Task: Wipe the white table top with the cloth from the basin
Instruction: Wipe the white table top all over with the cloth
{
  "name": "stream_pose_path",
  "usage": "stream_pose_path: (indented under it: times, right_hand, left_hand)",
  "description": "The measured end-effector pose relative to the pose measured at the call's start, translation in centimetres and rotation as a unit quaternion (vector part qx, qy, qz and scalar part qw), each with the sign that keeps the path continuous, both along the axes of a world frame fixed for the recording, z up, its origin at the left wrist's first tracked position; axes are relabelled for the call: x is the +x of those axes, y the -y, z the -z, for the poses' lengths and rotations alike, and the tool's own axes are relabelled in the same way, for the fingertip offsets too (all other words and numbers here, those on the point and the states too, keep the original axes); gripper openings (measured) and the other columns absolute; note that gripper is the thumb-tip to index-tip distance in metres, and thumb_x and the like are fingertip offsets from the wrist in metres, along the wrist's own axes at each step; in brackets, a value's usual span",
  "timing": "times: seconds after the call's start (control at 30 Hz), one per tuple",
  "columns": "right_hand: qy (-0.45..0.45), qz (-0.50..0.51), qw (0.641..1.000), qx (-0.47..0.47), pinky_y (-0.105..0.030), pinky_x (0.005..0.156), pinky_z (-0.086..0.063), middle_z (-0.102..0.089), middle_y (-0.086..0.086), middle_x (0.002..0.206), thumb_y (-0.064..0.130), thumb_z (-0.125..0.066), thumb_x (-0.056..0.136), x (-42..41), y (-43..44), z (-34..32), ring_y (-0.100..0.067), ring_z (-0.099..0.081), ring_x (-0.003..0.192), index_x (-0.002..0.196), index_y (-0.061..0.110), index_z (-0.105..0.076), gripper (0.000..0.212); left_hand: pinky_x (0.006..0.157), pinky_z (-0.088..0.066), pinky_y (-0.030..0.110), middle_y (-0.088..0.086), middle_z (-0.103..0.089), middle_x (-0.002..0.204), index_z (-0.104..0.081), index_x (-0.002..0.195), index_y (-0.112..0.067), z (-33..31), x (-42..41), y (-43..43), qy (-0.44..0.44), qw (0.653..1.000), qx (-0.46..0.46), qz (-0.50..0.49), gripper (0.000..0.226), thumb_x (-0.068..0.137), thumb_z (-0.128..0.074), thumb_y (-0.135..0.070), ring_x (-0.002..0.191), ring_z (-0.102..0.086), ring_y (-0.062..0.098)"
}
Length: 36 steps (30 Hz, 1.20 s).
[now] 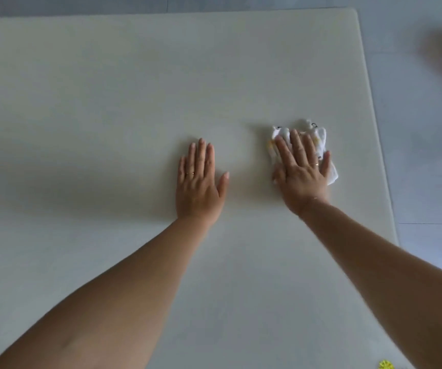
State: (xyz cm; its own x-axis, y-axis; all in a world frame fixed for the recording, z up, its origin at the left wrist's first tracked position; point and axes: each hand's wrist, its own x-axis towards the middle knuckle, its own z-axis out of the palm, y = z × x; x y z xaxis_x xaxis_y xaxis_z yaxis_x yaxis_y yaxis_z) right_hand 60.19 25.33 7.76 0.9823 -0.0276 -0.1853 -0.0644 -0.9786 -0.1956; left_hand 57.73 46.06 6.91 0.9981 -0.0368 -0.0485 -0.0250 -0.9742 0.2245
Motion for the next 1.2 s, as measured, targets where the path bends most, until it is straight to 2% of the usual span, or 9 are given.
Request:
stream_pose_path:
  times: [0.1,0.27,0.5,0.7,0.77,0.9,0.97,1.1,1.2]
  right_hand:
    - [0.007,0.009,1.000,0.020,-0.052,0.111,0.015,-0.001,0.008,0.159,0.040,-0.030,0.094,-1.7,-5.5,0.1,-0.019,0.007,0.146,0.149,0.036,-0.007,0.060]
    - [0.026,-0.321,0.946,-0.027,-0.052,0.115,-0.002,-0.015,0.006,0.157,0.045,-0.020,0.096,0.6,-2.0,-0.1,-0.021,-0.010,0.146,0.148,0.034,-0.019,0.054]
    - [0.012,0.051,0.998,0.023,-0.054,0.112,0.013,0.000,0.009,0.159,0.034,-0.029,0.095,5.1,-5.1,0.6,-0.018,0.007,0.146,0.149,0.037,-0.006,0.059]
    - [0.026,-0.322,0.946,-0.021,-0.051,0.114,0.003,-0.011,0.006,0.159,0.041,-0.032,0.097,6.2,-4.2,0.3,-0.021,-0.005,0.147,0.149,0.034,-0.013,0.056]
    - [0.019,-0.265,0.963,-0.040,-0.052,0.114,0.002,-0.009,0.006,0.159,0.041,-0.031,0.098,9.7,-0.9,0.5,-0.018,-0.002,0.147,0.149,0.035,-0.011,0.055]
    - [0.003,0.050,0.999,0.012,-0.056,0.112,0.009,-0.001,0.007,0.160,0.034,-0.031,0.094,12.0,-3.6,0.3,-0.018,0.006,0.146,0.149,0.037,-0.008,0.060]
    - [0.005,-0.007,1.000,0.024,-0.056,0.110,0.011,-0.001,0.005,0.160,0.033,-0.033,0.092,9.9,-7.6,0.4,-0.020,0.007,0.146,0.149,0.035,-0.007,0.063]
    - [0.020,-0.335,0.942,0.000,-0.052,0.114,0.004,-0.008,0.007,0.159,0.039,-0.033,0.096,9.8,-5.9,0.4,-0.021,-0.002,0.147,0.149,0.034,-0.012,0.058]
    - [0.026,-0.265,0.963,-0.035,-0.049,0.114,0.003,-0.008,0.007,0.159,0.042,-0.031,0.098,14.4,-1.2,0.6,-0.019,-0.001,0.147,0.149,0.036,-0.008,0.057]
  left_hand:
    - [0.117,-0.016,0.042,0.014,-0.026,0.155,-0.030,0.147,-0.005,0.6,-0.2,0.1,0.023,1.000,0.015,-0.006,0.063,0.095,-0.031,-0.042,0.144,-0.023,0.027]
    - [0.118,-0.017,0.044,0.014,-0.025,0.155,-0.028,0.147,-0.005,0.5,-0.1,0.3,0.010,1.000,0.019,-0.002,0.065,0.095,-0.028,-0.043,0.145,-0.020,0.027]
    - [0.118,-0.013,0.043,0.012,-0.019,0.157,-0.022,0.149,-0.005,0.2,0.0,0.3,-0.019,0.999,0.026,-0.008,0.069,0.093,-0.026,-0.046,0.146,-0.014,0.026]
    - [0.117,-0.018,0.046,0.014,-0.022,0.156,-0.025,0.148,-0.005,0.0,0.0,0.2,-0.026,0.999,0.032,-0.003,0.069,0.094,-0.028,-0.047,0.145,-0.019,0.029]
    - [0.117,-0.017,0.045,0.013,-0.022,0.156,-0.025,0.148,-0.005,0.0,0.0,0.2,-0.024,0.999,0.029,-0.002,0.069,0.093,-0.029,-0.047,0.145,-0.018,0.029]
    - [0.117,-0.016,0.044,0.013,-0.022,0.156,-0.025,0.148,-0.006,0.1,0.1,0.3,-0.021,0.999,0.028,-0.008,0.070,0.092,-0.031,-0.046,0.145,-0.018,0.028]
    - [0.116,-0.017,0.045,0.013,-0.023,0.156,-0.027,0.148,-0.005,0.0,0.1,0.4,-0.024,0.999,0.024,-0.009,0.069,0.092,-0.032,-0.046,0.144,-0.021,0.029]
    - [0.115,-0.020,0.045,0.013,-0.026,0.154,-0.031,0.146,-0.004,-0.3,0.2,0.4,-0.026,1.000,0.012,-0.009,0.067,0.093,-0.033,-0.045,0.143,-0.026,0.030]
    - [0.113,-0.022,0.047,0.013,-0.031,0.152,-0.035,0.144,-0.004,-0.5,0.7,-0.1,-0.009,1.000,-0.010,-0.002,0.066,0.093,-0.034,-0.046,0.141,-0.029,0.031]
